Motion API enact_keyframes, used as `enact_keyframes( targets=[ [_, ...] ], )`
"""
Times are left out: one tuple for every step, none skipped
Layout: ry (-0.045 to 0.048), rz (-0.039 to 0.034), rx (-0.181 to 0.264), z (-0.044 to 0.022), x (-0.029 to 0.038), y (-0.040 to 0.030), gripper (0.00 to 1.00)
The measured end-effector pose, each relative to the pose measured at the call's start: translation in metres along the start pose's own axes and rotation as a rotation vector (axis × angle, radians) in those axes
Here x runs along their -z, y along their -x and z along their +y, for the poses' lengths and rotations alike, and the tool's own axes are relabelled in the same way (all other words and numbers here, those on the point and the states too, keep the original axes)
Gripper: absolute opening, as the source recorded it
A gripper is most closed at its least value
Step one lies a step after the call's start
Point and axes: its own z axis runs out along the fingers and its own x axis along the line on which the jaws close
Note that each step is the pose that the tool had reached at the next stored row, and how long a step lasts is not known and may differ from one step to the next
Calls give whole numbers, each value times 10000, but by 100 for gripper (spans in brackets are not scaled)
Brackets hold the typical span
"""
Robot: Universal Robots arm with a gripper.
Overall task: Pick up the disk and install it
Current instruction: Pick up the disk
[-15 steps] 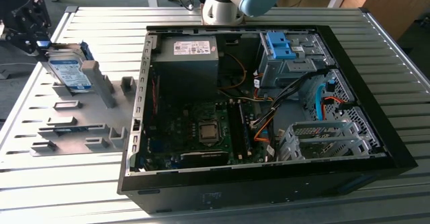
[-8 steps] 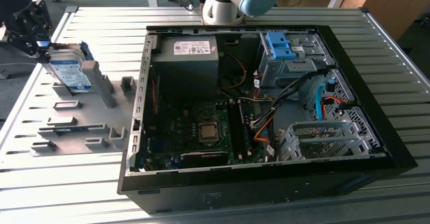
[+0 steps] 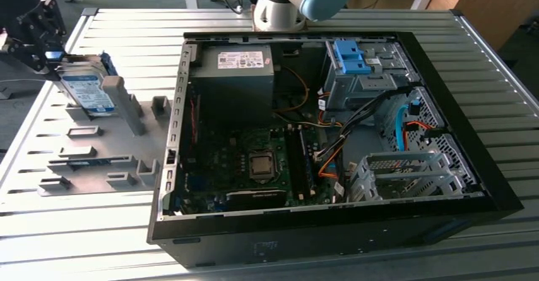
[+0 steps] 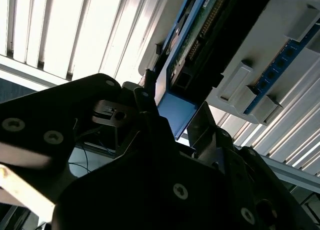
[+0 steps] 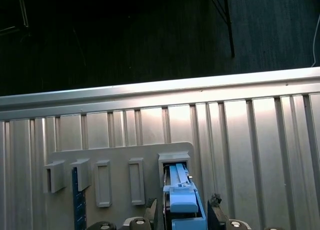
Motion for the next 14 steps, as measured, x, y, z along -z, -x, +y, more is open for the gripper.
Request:
enact_keyframes(
  targets=[
    [-1,-1,0,0,-7,0,51],
    [1,1,0,0,-12,0,51],
    [1,1,0,-1,-19,0,51],
    [1,0,0,-1,-27,0,51],
    [1,0,0,-1,-35,0,51],
    [1,0,0,-1,-43,0,51],
    [2,1,0,-1,-47,0,51],
    [4,2,0,-1,-48,0,51],
    [4,3,-1,-1,-48,0,50],
    [4,3,-1,-1,-49,0,50],
    [3,2,-1,-1,-50,0,43],
    [2,2,0,-1,-50,0,43],
    [1,2,-1,-1,-50,0,43],
    [2,3,0,-1,-50,0,43]
  ],
)
